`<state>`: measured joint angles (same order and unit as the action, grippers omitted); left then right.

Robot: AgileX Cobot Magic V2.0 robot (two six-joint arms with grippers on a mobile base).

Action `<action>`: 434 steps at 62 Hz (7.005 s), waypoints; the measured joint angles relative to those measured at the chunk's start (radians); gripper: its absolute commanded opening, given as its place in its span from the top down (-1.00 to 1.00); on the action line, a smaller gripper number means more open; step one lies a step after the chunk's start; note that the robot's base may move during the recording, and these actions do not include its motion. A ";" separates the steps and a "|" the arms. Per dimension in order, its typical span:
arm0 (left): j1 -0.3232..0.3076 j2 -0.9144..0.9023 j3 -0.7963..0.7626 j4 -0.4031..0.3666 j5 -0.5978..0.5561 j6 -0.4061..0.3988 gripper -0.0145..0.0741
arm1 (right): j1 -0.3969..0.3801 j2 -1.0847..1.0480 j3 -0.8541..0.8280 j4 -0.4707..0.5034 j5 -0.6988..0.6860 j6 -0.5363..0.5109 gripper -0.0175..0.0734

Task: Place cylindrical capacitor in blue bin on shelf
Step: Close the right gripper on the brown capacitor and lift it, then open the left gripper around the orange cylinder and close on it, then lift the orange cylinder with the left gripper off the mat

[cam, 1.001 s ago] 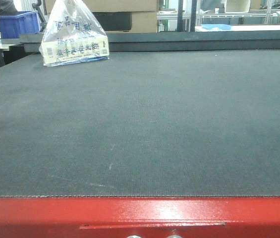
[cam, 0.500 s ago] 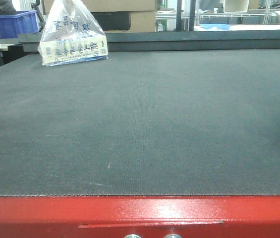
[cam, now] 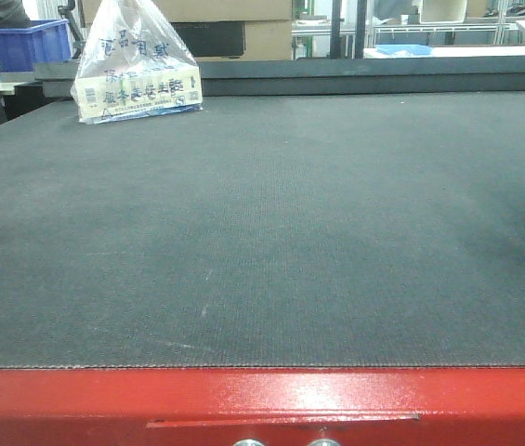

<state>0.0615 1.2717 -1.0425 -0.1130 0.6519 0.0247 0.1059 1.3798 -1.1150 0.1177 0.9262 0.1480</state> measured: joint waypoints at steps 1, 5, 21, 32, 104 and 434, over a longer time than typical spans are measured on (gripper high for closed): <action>0.000 0.000 0.000 -0.002 0.000 0.000 0.92 | 0.009 0.005 -0.005 -0.013 0.005 0.012 0.94; 0.000 0.000 0.000 -0.002 0.000 0.000 0.92 | 0.051 0.014 -0.021 -0.047 0.018 0.048 0.94; 0.000 0.000 0.000 -0.004 0.000 0.000 0.92 | 0.087 0.098 -0.027 -0.064 0.056 0.073 0.95; 0.000 0.000 0.000 -0.004 0.000 0.000 0.92 | 0.087 0.158 -0.027 -0.065 0.070 0.073 0.95; 0.000 0.000 0.000 -0.004 0.022 0.000 0.92 | 0.087 0.341 -0.029 -0.093 -0.002 0.062 -0.15; -0.041 -0.959 0.466 0.001 -0.457 -0.018 0.92 | 0.087 -0.919 0.449 -0.183 -0.678 0.047 0.98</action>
<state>0.0202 0.3122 -0.5770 -0.1124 0.1946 0.0067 0.1925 0.4606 -0.6664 -0.0655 0.2485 0.1953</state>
